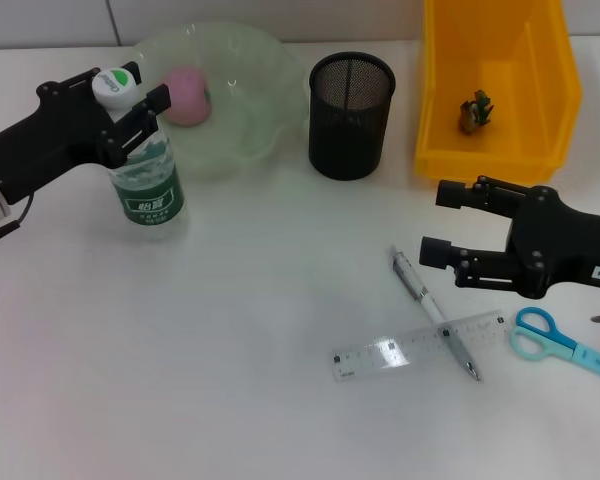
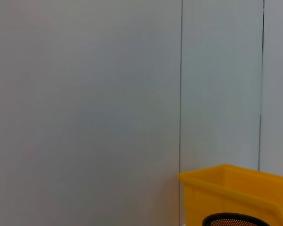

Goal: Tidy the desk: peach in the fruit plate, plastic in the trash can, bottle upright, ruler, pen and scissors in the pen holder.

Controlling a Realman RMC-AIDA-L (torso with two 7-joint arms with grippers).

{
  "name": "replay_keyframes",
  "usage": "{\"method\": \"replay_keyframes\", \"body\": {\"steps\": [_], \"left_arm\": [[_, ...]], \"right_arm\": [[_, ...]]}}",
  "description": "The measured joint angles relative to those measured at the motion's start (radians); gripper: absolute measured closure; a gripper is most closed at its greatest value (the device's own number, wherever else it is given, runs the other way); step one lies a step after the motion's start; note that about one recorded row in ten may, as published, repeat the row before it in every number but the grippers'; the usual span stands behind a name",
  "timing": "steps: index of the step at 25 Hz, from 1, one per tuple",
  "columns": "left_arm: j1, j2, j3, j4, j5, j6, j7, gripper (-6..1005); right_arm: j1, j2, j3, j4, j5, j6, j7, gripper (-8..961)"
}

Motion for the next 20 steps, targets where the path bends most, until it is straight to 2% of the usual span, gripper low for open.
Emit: {"method": "replay_keyframes", "body": {"steps": [14, 17, 18, 20], "left_arm": [[0.007, -0.006, -0.003, 0.015, -0.011, -0.018, -0.007, 440], [0.007, -0.006, -0.003, 0.015, -0.011, -0.018, -0.007, 347], [0.034, -0.007, -0.034, 0.068, -0.016, 0.052, -0.029, 316], [0.068, -0.003, -0.064, 0.102, -0.031, 0.170, -0.057, 253]], "right_arm": [[0.002, 0.000, 0.003, 0.000, -0.008, 0.004, 0.000, 120], [0.002, 0.000, 0.009, -0.004, -0.008, 0.001, 0.000, 120], [0.001, 0.000, 0.015, -0.010, -0.008, -0.001, 0.003, 120], [-0.001, -0.001, 0.037, -0.031, -0.007, -0.005, 0.020, 120]]}}
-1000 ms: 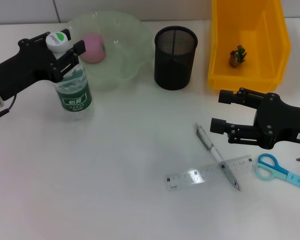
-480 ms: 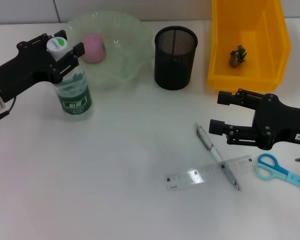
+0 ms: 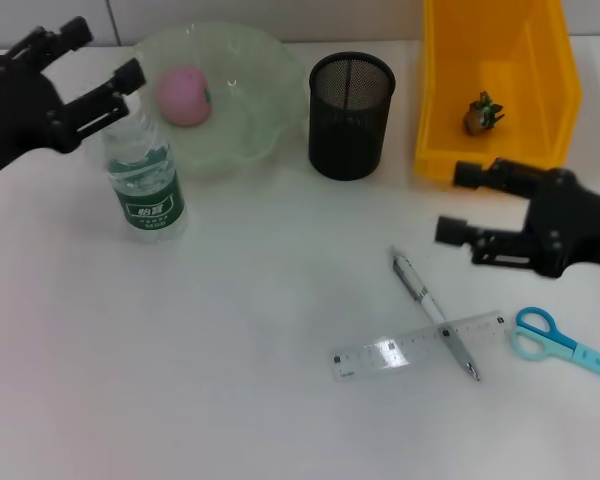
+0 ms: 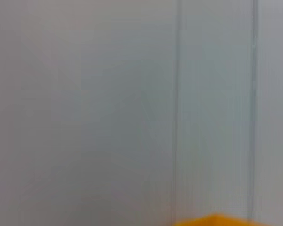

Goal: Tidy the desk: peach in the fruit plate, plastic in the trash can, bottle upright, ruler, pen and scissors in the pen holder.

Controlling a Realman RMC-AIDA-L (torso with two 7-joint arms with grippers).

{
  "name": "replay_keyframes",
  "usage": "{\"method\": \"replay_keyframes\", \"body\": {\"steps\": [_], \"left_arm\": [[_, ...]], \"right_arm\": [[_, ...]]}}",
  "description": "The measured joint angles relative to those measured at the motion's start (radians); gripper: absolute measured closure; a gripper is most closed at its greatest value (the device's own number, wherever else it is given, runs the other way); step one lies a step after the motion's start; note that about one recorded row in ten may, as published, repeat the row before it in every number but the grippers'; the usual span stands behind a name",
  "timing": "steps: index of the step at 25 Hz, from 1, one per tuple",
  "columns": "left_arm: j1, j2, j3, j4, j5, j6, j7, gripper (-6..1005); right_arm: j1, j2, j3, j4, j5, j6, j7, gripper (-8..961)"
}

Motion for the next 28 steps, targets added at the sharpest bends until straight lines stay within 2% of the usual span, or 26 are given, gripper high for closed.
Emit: {"method": "replay_keyframes", "body": {"steps": [1, 2, 3, 4, 6, 7, 8, 10, 11, 12, 13, 14, 15, 16, 17, 20, 24, 28], "left_arm": [[0.000, 0.000, 0.000, 0.000, 0.000, 0.000, 0.000, 222], [0.028, 0.008, -0.010, 0.013, -0.005, 0.140, -0.014, 191], [0.028, 0.008, -0.010, 0.013, -0.005, 0.140, -0.014, 191], [0.043, 0.014, -0.007, 0.017, 0.003, 0.220, -0.014, 191], [0.063, 0.017, 0.017, 0.018, 0.042, 0.324, 0.013, 191], [0.063, 0.017, 0.017, 0.018, 0.042, 0.324, 0.013, 191], [0.076, 0.011, 0.053, 0.018, 0.120, 0.380, 0.051, 191], [0.076, 0.008, 0.066, 0.014, 0.153, 0.380, 0.056, 191], [0.075, 0.003, 0.080, 0.006, 0.196, 0.377, 0.059, 191], [0.075, 0.003, 0.080, 0.006, 0.196, 0.377, 0.059, 191], [0.075, 0.003, 0.080, 0.006, 0.196, 0.377, 0.059, 191], [0.040, -0.006, 0.143, -0.083, 0.302, 0.304, 0.081, 191], [0.040, -0.006, 0.143, -0.083, 0.302, 0.304, 0.081, 191], [0.023, -0.006, 0.169, -0.119, 0.310, 0.265, 0.085, 192], [0.023, -0.006, 0.169, -0.119, 0.310, 0.265, 0.085, 192], [0.001, -0.008, 0.206, -0.167, 0.313, 0.175, 0.089, 192], [-0.006, -0.009, 0.213, -0.171, 0.310, 0.164, 0.087, 192], [-0.017, -0.006, 0.207, -0.171, 0.308, 0.161, 0.086, 192]], "right_arm": [[-0.002, -0.001, 0.018, -0.017, -0.001, -0.001, 0.015, 120], [-0.003, -0.001, 0.033, -0.036, -0.003, -0.003, 0.042, 120], [-0.005, -0.003, 0.050, -0.060, -0.007, -0.006, 0.076, 120], [-0.005, -0.007, 0.063, -0.090, -0.013, -0.009, 0.116, 120], [-0.003, -0.022, 0.082, -0.167, -0.045, -0.022, 0.219, 120], [0.003, -0.033, 0.089, -0.220, -0.073, -0.030, 0.288, 120], [0.012, -0.042, 0.093, -0.278, -0.118, -0.044, 0.370, 120], [0.048, -0.061, 0.102, -0.417, -0.244, -0.087, 0.553, 120], [0.099, -0.075, 0.108, -0.541, -0.397, -0.157, 0.726, 120], [0.099, -0.075, 0.108, -0.541, -0.397, -0.157, 0.726, 120], [0.132, -0.080, 0.111, -0.592, -0.480, -0.203, 0.799, 121], [0.170, -0.084, 0.111, -0.643, -0.577, -0.261, 0.869, 121], [0.209, -0.086, 0.110, -0.683, -0.658, -0.313, 0.918, 121], [0.273, -0.078, 0.105, -0.749, -0.818, -0.409, 0.962, 121], [0.273, -0.078, 0.105, -0.749, -0.818, -0.409, 0.962, 121], [0.299, -0.043, 0.070, -0.825, -0.967, -0.472, 0.930, 121], [0.268, -0.012, -0.033, -0.849, -1.072, -0.480, 0.855, 121], [0.222, 0.001, -0.090, -0.845, -1.088, -0.465, 0.786, 121]]}}
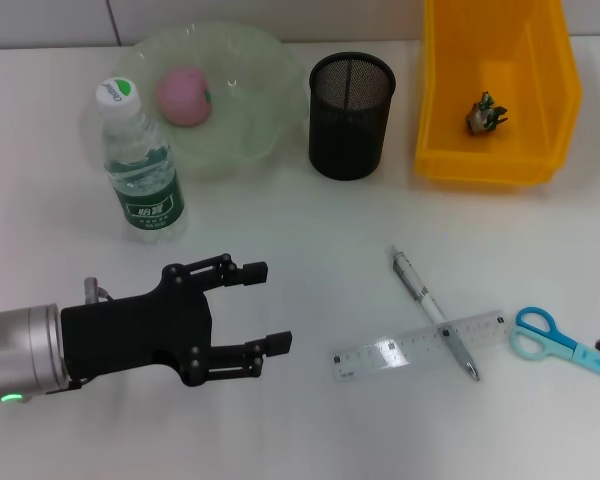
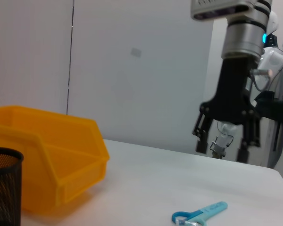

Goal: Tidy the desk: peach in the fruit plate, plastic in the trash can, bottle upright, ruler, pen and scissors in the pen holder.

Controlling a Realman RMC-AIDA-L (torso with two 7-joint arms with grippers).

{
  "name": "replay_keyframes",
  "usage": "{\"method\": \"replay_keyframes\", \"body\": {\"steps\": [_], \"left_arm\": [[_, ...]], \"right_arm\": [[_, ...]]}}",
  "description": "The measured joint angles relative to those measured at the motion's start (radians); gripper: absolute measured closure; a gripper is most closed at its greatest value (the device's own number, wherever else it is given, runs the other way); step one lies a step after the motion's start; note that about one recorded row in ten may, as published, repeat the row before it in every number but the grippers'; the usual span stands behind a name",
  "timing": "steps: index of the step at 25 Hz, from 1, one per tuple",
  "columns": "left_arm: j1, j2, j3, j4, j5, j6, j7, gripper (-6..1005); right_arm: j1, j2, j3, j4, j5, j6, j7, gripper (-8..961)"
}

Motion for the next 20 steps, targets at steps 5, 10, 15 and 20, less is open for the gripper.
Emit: {"method": "replay_keyframes", "body": {"steps": [5, 10, 15, 20], "left_arm": [[-0.011, 0.001, -0.001, 0.000, 0.000, -0.007, -0.004, 192], [-0.015, 0.002, -0.001, -0.001, 0.000, -0.015, -0.005, 192], [-0.018, 0.001, -0.001, -0.001, 0.001, -0.019, -0.005, 192], [-0.018, -0.001, -0.001, -0.001, 0.001, -0.021, -0.006, 193]], "right_arm": [[-0.036, 0.003, 0.002, 0.038, -0.004, 0.041, -0.083, 122], [-0.063, 0.006, -0.012, 0.063, -0.046, 0.105, -0.104, 122], [-0.078, 0.009, -0.051, 0.106, -0.070, 0.157, -0.100, 122], [-0.100, 0.010, -0.115, 0.155, -0.070, 0.235, -0.095, 122]]}}
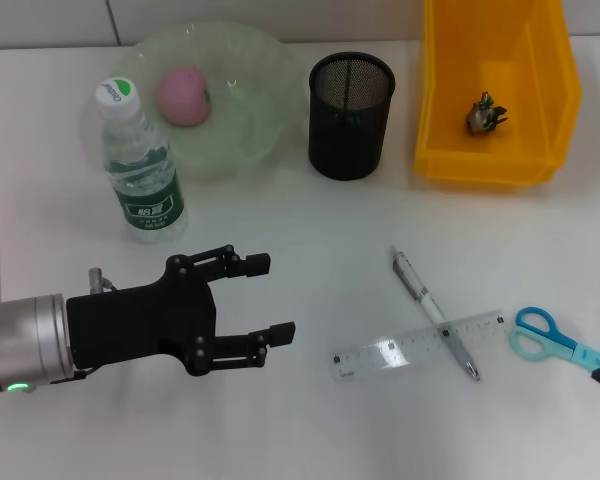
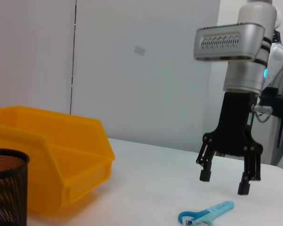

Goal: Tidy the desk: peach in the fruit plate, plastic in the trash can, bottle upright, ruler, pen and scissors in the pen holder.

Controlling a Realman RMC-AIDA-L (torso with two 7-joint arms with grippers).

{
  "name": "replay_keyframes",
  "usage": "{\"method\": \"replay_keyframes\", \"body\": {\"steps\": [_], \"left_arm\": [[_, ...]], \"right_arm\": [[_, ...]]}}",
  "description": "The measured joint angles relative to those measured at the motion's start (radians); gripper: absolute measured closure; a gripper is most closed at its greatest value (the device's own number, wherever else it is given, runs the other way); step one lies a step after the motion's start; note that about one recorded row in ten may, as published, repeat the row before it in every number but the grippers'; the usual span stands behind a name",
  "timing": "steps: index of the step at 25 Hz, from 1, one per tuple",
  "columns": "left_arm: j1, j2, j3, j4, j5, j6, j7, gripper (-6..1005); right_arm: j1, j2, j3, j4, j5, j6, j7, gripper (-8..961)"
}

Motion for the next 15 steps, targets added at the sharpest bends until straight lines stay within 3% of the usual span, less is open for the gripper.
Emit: {"method": "replay_keyframes", "body": {"steps": [15], "left_arm": [[0.011, -0.001, 0.000, -0.001, 0.001, -0.004, 0.005, 193]], "right_arm": [[0.001, 0.000, -0.134, 0.085, -0.043, 0.123, 0.042, 145]]}}
